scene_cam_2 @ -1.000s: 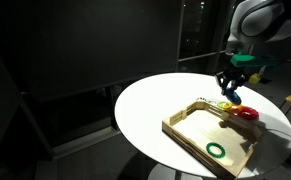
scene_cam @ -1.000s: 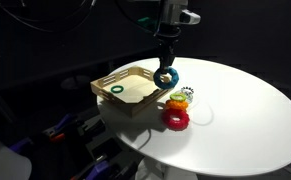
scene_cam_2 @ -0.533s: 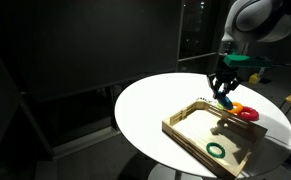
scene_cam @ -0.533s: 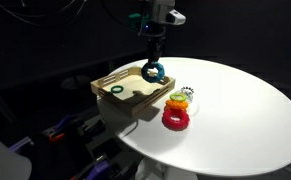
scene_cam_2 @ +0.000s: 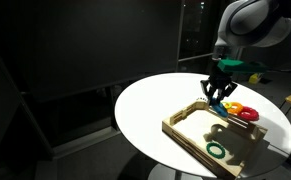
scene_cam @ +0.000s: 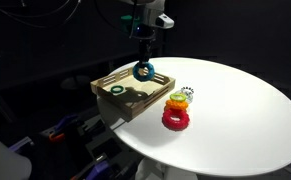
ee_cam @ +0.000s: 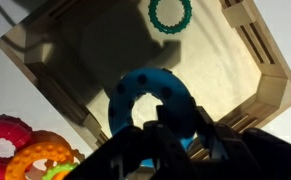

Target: Pick up the blue ring and place it in the wooden tray

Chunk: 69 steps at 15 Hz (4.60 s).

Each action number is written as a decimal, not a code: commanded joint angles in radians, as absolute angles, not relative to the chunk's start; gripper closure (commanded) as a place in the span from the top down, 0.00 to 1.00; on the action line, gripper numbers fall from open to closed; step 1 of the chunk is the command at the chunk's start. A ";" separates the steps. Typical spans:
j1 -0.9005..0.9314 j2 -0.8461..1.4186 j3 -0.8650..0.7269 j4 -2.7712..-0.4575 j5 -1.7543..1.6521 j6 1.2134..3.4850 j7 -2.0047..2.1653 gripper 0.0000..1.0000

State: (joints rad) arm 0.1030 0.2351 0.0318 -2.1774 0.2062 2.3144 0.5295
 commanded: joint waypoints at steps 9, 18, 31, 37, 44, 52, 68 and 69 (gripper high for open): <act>0.214 0.327 0.012 -2.185 0.073 2.481 0.741 0.10; 0.234 0.372 -0.023 -2.181 -0.032 2.489 0.838 0.10; 0.228 0.381 -0.048 -2.181 -0.054 2.477 0.832 0.95; 0.198 0.344 -0.061 -2.188 -0.047 2.447 0.782 1.00; 0.126 0.237 -0.049 -2.213 -0.032 2.360 0.569 1.00; 0.065 0.046 -0.054 -2.237 -0.072 2.092 0.391 1.00; -0.031 -0.346 -0.054 -2.305 -0.099 1.870 0.239 1.00; -0.036 -0.364 -0.055 -2.312 -0.097 1.870 0.228 1.00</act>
